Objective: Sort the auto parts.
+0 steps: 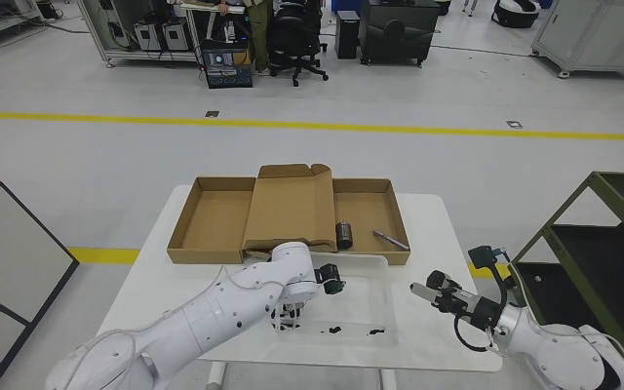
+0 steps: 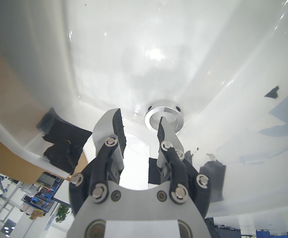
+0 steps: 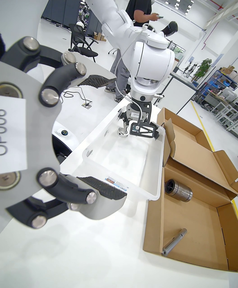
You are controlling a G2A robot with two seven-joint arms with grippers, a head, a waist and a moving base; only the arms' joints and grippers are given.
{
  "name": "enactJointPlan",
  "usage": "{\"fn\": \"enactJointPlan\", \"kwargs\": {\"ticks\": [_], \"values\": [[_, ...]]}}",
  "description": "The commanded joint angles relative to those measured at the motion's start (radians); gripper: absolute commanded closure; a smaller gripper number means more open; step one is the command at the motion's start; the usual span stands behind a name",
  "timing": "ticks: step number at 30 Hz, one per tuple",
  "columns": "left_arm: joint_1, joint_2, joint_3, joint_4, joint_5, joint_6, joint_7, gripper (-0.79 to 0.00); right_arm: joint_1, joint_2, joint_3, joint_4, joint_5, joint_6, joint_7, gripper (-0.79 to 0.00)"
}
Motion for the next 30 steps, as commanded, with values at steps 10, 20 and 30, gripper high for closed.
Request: {"fn": "enactJointPlan", "kwargs": {"ticks": [10, 20, 30], "values": [[-0.043, -0.015, 0.079, 0.028, -0.064, -0.005, 0.005, -0.336, 0.000, 0.000, 0.000, 0.000, 0.000, 0.000, 0.000, -0.785], [-0.058, -0.047, 0.091, 0.102, -0.073, -0.032, 0.033, -0.265, 0.000, 0.000, 0.000, 0.000, 0.000, 0.000, 0.000, -0.785], [-0.047, -0.084, 0.094, 0.168, -0.033, -0.034, 0.056, -0.222, 0.000, 0.000, 0.000, 0.000, 0.000, 0.000, 0.000, -0.785]]}}
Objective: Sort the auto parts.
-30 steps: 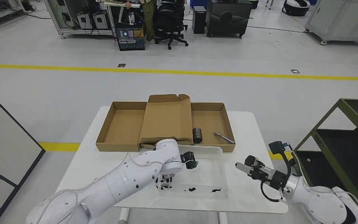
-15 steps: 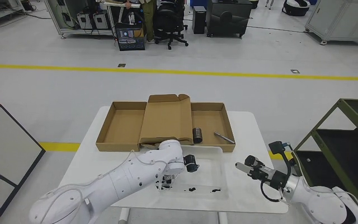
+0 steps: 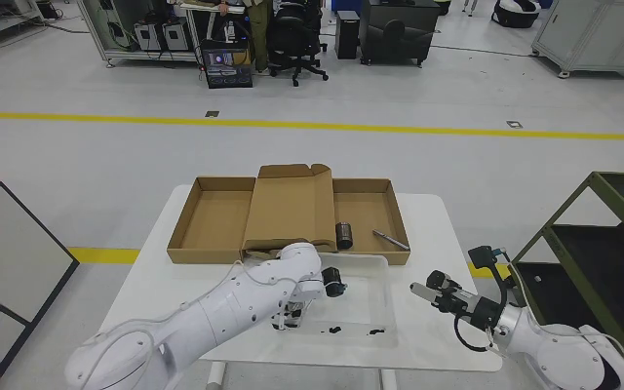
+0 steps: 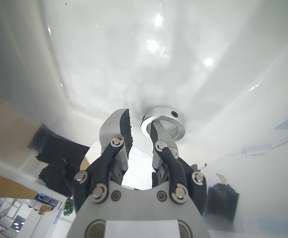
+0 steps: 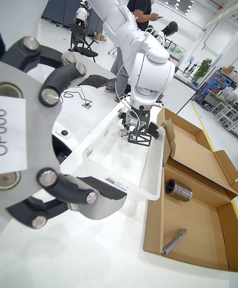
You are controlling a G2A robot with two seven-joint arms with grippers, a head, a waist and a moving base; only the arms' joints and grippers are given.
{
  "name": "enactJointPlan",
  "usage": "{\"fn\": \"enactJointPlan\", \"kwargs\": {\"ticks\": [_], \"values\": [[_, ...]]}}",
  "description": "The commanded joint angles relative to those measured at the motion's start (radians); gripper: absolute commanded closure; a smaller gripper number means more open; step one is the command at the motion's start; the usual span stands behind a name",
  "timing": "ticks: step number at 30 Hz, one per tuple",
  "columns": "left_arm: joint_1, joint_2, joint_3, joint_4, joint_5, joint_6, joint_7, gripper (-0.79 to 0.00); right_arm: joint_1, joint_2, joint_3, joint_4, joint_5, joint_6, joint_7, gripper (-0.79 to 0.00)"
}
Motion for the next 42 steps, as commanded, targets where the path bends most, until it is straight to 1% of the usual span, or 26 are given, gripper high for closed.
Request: {"fn": "enactJointPlan", "kwargs": {"ticks": [1, 2, 5, 7, 9, 11, 14, 18, 22, 24, 26, 28, 30, 32, 33, 34, 35, 38, 40, 42], "values": [[0.001, -0.006, -0.002, 0.010, -0.002, -0.009, 0.001, -0.102, 0.000, 0.000, 0.000, 0.000, 0.000, 0.000, 0.000, -0.785], [0.000, -0.009, -0.004, 0.015, -0.003, -0.014, 0.003, -0.009, 0.000, 0.000, 0.000, 0.000, 0.000, 0.000, 0.000, -0.785], [-0.002, -0.015, -0.012, 0.024, -0.008, -0.029, 0.010, 0.000, 0.000, 0.000, 0.000, 0.000, 0.000, 0.000, 0.000, -0.785], [-0.008, -0.016, -0.021, 0.018, 0.009, -0.016, 0.018, 0.000, 0.000, 0.000, 0.000, 0.000, 0.000, 0.000, 0.000, -0.785], [-0.010, -0.009, -0.042, -0.019, 0.003, -0.007, 0.029, 0.000, 0.000, 0.000, 0.000, 0.000, 0.000, 0.000, 0.000, -0.785], [-0.012, 0.007, -0.069, -0.064, 0.010, 0.010, 0.025, 0.000, 0.000, 0.000, 0.000, 0.000, 0.000, 0.000, 0.000, -0.785], [-0.004, 0.045, -0.124, -0.155, 0.021, 0.036, 0.002, 0.000, 0.000, 0.000, 0.000, 0.000, 0.000, 0.000, 0.000, -0.785], [0.030, 0.119, -0.246, -0.296, 0.048, 0.073, -0.019, 0.000, 0.000, 0.000, 0.000, 0.000, 0.000, 0.000, 0.000, -0.785], [0.093, 0.195, -0.417, -0.415, 0.056, 0.098, -0.029, 0.000, 0.000, 0.000, 0.000, 0.000, 0.000, 0.000, 0.000, -0.785], [0.126, 0.226, -0.504, -0.442, 0.058, 0.106, -0.023, 0.000, 0.000, 0.000, 0.000, 0.000, 0.000, 0.000, 0.000, -0.785], [0.155, 0.248, -0.573, -0.456, 0.052, 0.101, -0.016, 0.000, 0.000, 0.000, 0.000, 0.000, 0.000, 0.000, 0.000, -0.785], [0.173, 0.265, -0.644, -0.443, 0.024, 0.105, 0.007, 0.000, 0.000, 0.000, 0.000, 0.000, 0.000, 0.000, 0.000, -0.785], [0.177, 0.275, -0.707, -0.411, 0.004, 0.134, 0.053, 0.000, 0.000, 0.000, 0.000, 0.000, 0.000, 0.000, 0.000, -0.785], [0.166, 0.279, -0.761, -0.357, 0.020, 0.213, 0.122, 0.000, 0.000, 0.000, 0.000, 0.000, 0.000, 0.000, 0.000, -0.785], [0.162, 0.278, -0.772, -0.337, 0.024, 0.249, 0.151, 0.000, 0.000, 0.000, 0.000, 0.000, 0.000, 0.000, 0.000, -0.785], [0.159, 0.275, -0.785, -0.315, -0.008, 0.275, 0.184, 0.000, 0.000, 0.000, 0.000, 0.000, 0.000, 0.000, 0.000, -0.785], [0.150, 0.273, -0.793, -0.287, -0.028, 0.293, 0.206, 0.000, 0.000, 0.000, 0.000, 0.000, 0.000, 0.000, 0.000, -0.785], [0.107, 0.259, -0.785, -0.192, -0.038, 0.349, 0.260, 0.000, 0.000, 0.000, 0.000, 0.000, 0.000, 0.000, 0.000, -0.785], [0.071, 0.245, -0.762, -0.115, -0.053, 0.373, 0.279, 0.000, 0.000, 0.000, 0.000, 0.000, 0.000, 0.000, 0.000, -0.785], [0.027, 0.227, -0.733, -0.018, -0.060, 0.396, 0.300, 0.000, 0.000, 0.000, 0.000, 0.000, 0.000, 0.000, 0.000, -0.785]]}}
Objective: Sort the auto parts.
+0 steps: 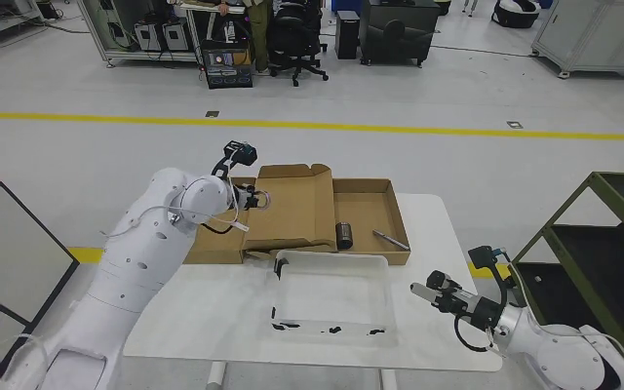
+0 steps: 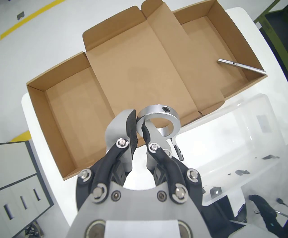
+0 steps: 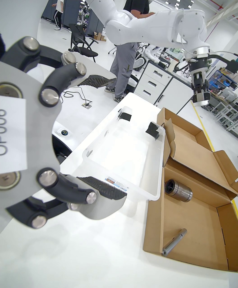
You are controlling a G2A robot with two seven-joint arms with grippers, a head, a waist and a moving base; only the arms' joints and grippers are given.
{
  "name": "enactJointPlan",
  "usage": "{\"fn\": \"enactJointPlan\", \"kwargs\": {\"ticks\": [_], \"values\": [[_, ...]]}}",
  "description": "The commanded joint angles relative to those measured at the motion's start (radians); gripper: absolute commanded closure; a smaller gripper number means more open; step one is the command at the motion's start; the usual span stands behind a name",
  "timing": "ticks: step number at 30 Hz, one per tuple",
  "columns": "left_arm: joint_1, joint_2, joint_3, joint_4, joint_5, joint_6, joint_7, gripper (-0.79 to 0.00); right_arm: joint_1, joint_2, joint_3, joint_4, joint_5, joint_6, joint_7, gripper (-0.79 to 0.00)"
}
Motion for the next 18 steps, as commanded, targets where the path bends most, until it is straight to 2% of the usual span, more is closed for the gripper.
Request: {"fn": "enactJointPlan", "kwargs": {"ticks": [1, 6, 10, 14, 18], "values": [[-0.046, -0.021, 0.031, 0.115, -0.028, 0.015, 0.022, 0.000, 0.000, 0.000, 0.000, 0.000, 0.000, 0.000, 0.000, -0.785], [-0.147, -0.076, 0.083, 0.397, -0.109, 0.057, 0.100, 0.000, 0.000, 0.000, 0.000, 0.000, 0.000, 0.000, 0.000, -0.785], [-0.196, -0.112, 0.088, 0.595, -0.203, 0.031, 0.168, 0.000, 0.000, 0.000, 0.000, 0.000, 0.000, 0.000, 0.000, -0.785], [-0.230, -0.141, 0.097, 0.748, -0.240, 0.012, 0.208, 0.000, 0.000, 0.000, 0.000, 0.000, 0.000, 0.000, 0.000, -0.785], [-0.244, -0.164, 0.096, 0.857, -0.281, -0.001, 0.231, 0.000, 0.000, 0.000, 0.000, 0.000, 0.000, 0.000, 0.000, -0.785]]}}
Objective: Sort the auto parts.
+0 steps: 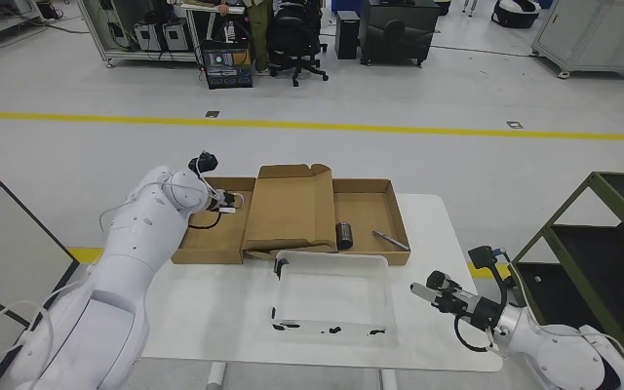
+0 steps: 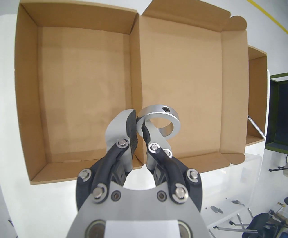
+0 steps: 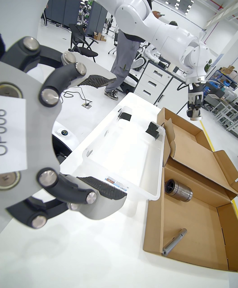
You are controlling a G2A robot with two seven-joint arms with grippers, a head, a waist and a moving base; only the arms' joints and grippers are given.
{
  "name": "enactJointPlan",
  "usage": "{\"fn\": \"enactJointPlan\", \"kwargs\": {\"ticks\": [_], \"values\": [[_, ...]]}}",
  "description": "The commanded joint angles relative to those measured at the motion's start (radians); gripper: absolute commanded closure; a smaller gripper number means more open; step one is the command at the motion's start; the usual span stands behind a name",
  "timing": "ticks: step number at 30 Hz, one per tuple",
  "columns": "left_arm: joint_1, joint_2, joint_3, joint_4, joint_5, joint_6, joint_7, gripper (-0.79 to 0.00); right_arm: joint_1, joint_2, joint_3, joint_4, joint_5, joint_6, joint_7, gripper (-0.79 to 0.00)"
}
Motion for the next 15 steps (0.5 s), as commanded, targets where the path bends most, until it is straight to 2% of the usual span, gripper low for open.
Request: {"fn": "enactJointPlan", "kwargs": {"ticks": [1, 5, 9, 10, 11, 12, 13, 15], "values": [[-0.006, -0.010, -0.007, 0.053, -0.032, -0.007, 0.006, 0.000, 0.000, 0.000, 0.000, 0.000, 0.000, 0.000, 0.000, -0.785], [-0.013, -0.018, -0.043, 0.136, -0.118, -0.031, 0.011, 0.000, 0.000, 0.000, 0.000, 0.000, 0.000, 0.000, 0.000, -0.785], [-0.022, -0.021, -0.050, 0.163, -0.131, -0.053, 0.006, 0.000, 0.000, 0.000, 0.000, 0.000, 0.000, 0.000, 0.000, -0.785], [-0.025, -0.021, -0.050, 0.166, -0.131, -0.055, 0.006, -0.046, 0.000, 0.000, 0.000, 0.000, 0.000, 0.000, 0.000, -0.785], [-0.029, -0.022, -0.050, 0.167, -0.128, -0.055, 0.006, -0.360, 0.000, 0.000, 0.000, 0.000, 0.000, 0.000, 0.000, -0.785], [-0.032, -0.022, -0.049, 0.167, -0.125, -0.054, 0.007, -0.520, 0.000, 0.000, 0.000, 0.000, 0.000, 0.000, 0.000, -0.785], [-0.036, -0.023, -0.048, 0.167, -0.121, -0.052, 0.009, -0.776, 0.000, 0.000, 0.000, 0.000, 0.000, 0.000, 0.000, -0.785], [-0.040, -0.024, -0.045, 0.166, -0.112, -0.053, 0.014, -0.785, 0.000, 0.000, 0.000, 0.000, 0.000, 0.000, 0.000, -0.785]]}}
